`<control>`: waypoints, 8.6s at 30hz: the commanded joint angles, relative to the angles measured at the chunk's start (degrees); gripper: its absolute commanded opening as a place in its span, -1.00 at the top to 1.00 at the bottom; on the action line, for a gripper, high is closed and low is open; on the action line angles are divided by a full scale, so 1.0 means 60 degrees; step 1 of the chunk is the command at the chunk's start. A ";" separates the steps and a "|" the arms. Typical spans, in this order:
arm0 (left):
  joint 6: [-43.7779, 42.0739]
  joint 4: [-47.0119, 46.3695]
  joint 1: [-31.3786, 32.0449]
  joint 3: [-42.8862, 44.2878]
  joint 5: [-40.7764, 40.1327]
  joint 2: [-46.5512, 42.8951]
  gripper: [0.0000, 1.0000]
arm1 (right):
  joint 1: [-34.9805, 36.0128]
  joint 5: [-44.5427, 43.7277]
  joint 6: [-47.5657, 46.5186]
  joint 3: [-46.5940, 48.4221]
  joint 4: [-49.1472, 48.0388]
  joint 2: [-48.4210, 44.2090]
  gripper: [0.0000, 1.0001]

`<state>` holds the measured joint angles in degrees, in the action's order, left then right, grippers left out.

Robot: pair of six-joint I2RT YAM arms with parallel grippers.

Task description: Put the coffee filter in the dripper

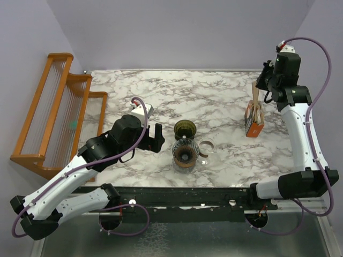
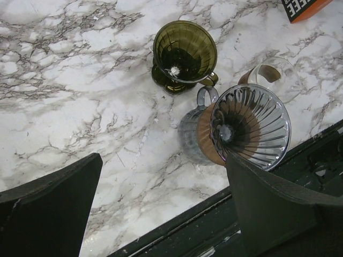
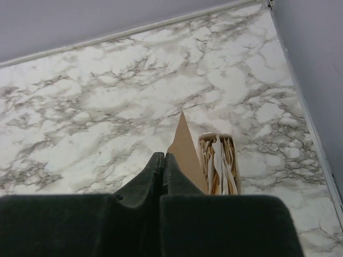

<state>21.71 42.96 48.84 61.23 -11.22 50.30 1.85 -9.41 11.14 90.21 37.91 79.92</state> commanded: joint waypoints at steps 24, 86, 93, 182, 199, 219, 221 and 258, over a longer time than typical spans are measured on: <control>-0.0510 -0.0200 0.0021 0.1088 0.0528 0.0806 -0.98 | 0.0334 0.9126 -0.0084 0.0372 -0.0243 -0.1017 0.99; -0.3006 0.2198 0.0019 0.3296 0.5326 0.2792 1.00 | 0.6103 1.1734 -0.2740 0.1798 0.1838 0.0684 0.99; -0.2969 0.2135 0.0019 0.3331 0.5509 0.2739 1.00 | 0.6108 1.0804 -0.2106 0.1209 0.0776 0.0233 0.61; -0.0464 -0.3977 0.0019 0.0889 1.0829 -0.0191 1.00 | 0.6108 0.9778 0.2143 -0.4710 -0.4007 -0.5584 -0.46; -0.0294 -0.4438 0.0019 0.0644 1.1260 -0.0266 1.00 | 0.6108 0.9937 0.2527 -0.4884 -0.4678 -0.5496 -0.46; -0.0148 -0.4756 0.0019 0.0547 1.1494 -0.0246 1.00 | 0.6108 1.0297 0.2783 -0.5364 -0.5300 -0.5625 -0.46; -0.0147 -0.4772 0.0019 0.0546 1.1529 -0.0226 1.00 | 0.6108 1.0294 0.2839 -0.5375 -0.5385 -0.5629 -0.47; 0.0008 -0.5051 0.0019 0.0278 1.1579 -0.0037 1.00 | 0.6108 1.1152 0.3788 -0.5893 -0.7238 -0.5361 -0.47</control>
<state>21.67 13.80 48.84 63.86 57.69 49.82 38.20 54.15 31.77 55.29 -1.69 47.53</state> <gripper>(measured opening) 0.003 0.734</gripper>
